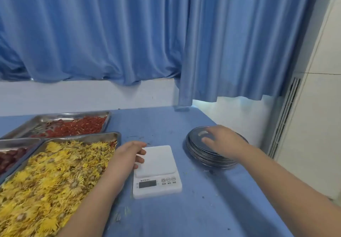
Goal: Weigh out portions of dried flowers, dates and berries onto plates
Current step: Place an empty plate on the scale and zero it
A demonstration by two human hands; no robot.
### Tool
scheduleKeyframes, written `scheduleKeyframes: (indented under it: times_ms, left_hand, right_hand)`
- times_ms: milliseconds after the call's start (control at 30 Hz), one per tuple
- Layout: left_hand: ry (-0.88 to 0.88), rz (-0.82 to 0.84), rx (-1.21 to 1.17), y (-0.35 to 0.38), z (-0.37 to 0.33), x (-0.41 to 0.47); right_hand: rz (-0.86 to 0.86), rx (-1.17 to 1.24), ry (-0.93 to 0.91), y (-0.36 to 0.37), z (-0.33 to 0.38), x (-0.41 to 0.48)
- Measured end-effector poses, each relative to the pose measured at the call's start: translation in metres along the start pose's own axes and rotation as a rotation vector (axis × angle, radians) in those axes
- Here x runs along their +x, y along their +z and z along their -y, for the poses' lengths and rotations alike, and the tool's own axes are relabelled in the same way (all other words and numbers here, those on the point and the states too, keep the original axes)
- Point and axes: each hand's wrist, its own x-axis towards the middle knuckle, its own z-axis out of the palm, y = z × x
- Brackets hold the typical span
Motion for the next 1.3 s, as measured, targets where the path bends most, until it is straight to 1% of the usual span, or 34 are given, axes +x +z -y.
scheduleKeyframes:
  times_ms: [67, 133, 300, 400, 533, 600, 700, 767, 833, 933, 1067, 1167, 1300]
  left_hand:
    - [-0.011, -0.072, 0.058, -0.006, 0.003, 0.011]
    - [-0.044, -0.079, 0.064, -0.012, 0.009, 0.020]
    - [-0.085, -0.048, 0.081, -0.017, 0.014, 0.022]
    - [-0.088, -0.022, 0.071, -0.019, 0.012, 0.018]
    - [-0.095, -0.013, 0.087, -0.028, 0.003, 0.024]
    - [-0.096, -0.023, 0.097, -0.035, -0.004, 0.030]
    - [-0.097, -0.069, 0.092, -0.049, -0.008, 0.037]
    - [-0.119, -0.106, 0.058, -0.057, -0.006, 0.038]
    - [-0.134, -0.117, 0.056, -0.064, -0.003, 0.036]
    - [-0.123, -0.136, 0.072, -0.072, -0.001, 0.034]
    - [-0.113, -0.168, 0.099, -0.075, 0.004, 0.031]
    - [-0.105, -0.166, 0.121, -0.074, 0.005, 0.031]
    - [-0.099, -0.171, 0.141, -0.070, 0.006, 0.031]
  right_hand:
    - [0.146, -0.158, 0.045, 0.006, -0.003, 0.004]
    - [0.217, -0.225, 0.087, 0.015, -0.009, 0.003]
    - [0.074, -0.312, 0.070, 0.031, -0.011, 0.005]
    - [0.030, -0.303, 0.052, 0.037, -0.009, 0.005]
    - [-0.085, -0.270, 0.003, 0.035, -0.011, 0.001]
    - [-0.223, -0.292, -0.118, 0.030, -0.006, -0.001]
    - [-0.467, -0.436, -0.388, 0.026, 0.010, 0.000]
    - [-0.547, -0.409, -0.533, 0.036, 0.026, -0.001]
    - [-0.595, -0.343, -0.639, 0.053, 0.045, -0.004]
    - [-0.590, -0.303, -0.737, 0.082, 0.068, -0.004]
    - [-0.541, -0.298, -0.762, 0.107, 0.080, 0.000]
    - [-0.543, -0.273, -0.743, 0.116, 0.076, 0.001]
    - [-0.504, -0.225, -0.642, 0.118, 0.073, -0.001]
